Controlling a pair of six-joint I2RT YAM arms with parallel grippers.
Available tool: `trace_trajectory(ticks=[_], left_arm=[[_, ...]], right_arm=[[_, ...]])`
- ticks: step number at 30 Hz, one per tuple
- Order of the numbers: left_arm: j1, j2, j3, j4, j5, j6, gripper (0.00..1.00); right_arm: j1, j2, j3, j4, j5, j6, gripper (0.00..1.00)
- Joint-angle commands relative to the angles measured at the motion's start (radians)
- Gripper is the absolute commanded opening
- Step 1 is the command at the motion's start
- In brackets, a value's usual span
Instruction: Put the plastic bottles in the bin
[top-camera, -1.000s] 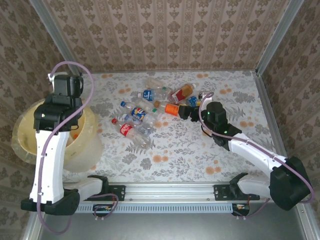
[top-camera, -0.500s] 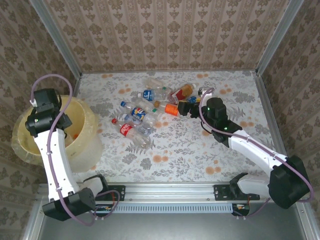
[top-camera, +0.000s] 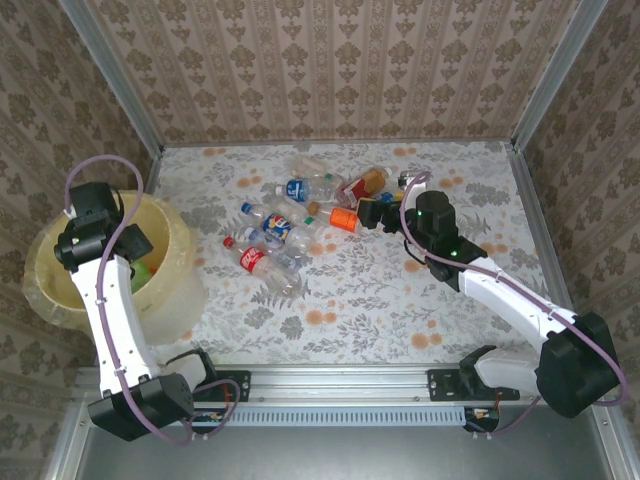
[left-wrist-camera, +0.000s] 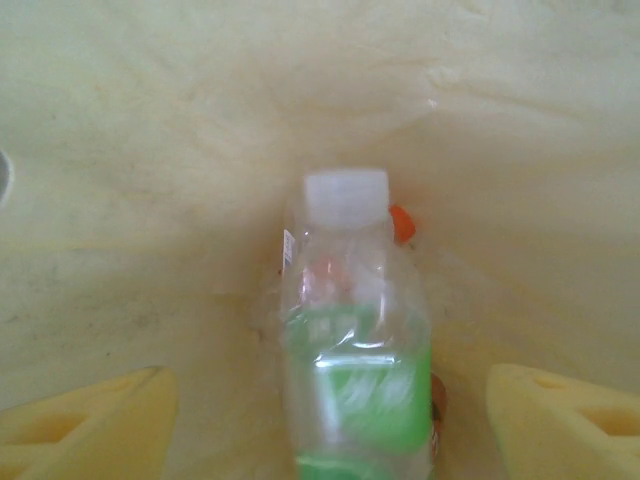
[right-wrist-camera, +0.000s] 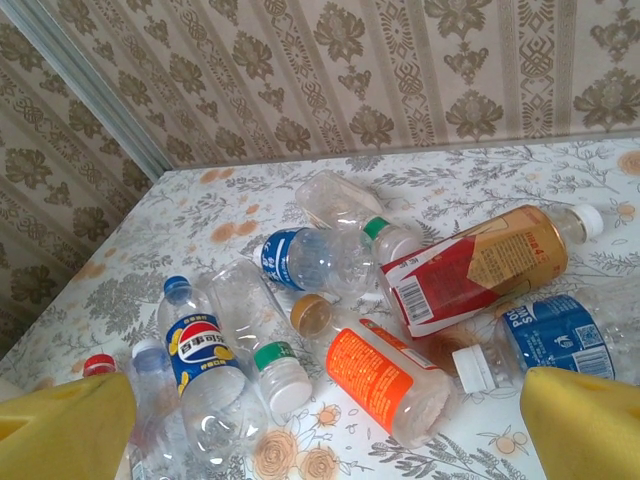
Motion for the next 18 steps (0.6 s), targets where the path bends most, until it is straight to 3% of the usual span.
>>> trace_trajectory(ticks=[1, 8, 18], left_arm=[[0.008, 0.003, 0.001, 0.005, 0.009, -0.008, 0.85], [0.006, -0.028, 0.014, 0.018, 0.023, 0.009, 0.91], [-0.035, -0.137, 0.080, 0.061, 0.137, 0.003, 0.98]], right_arm=[[-0.007, -0.018, 0.018, -0.006, -0.012, -0.008, 1.00], [-0.010, -0.014, 0.014, -0.002, -0.012, 0.001, 1.00], [-0.012, -0.026, -0.003, 0.002, 0.002, 0.017, 1.00]])
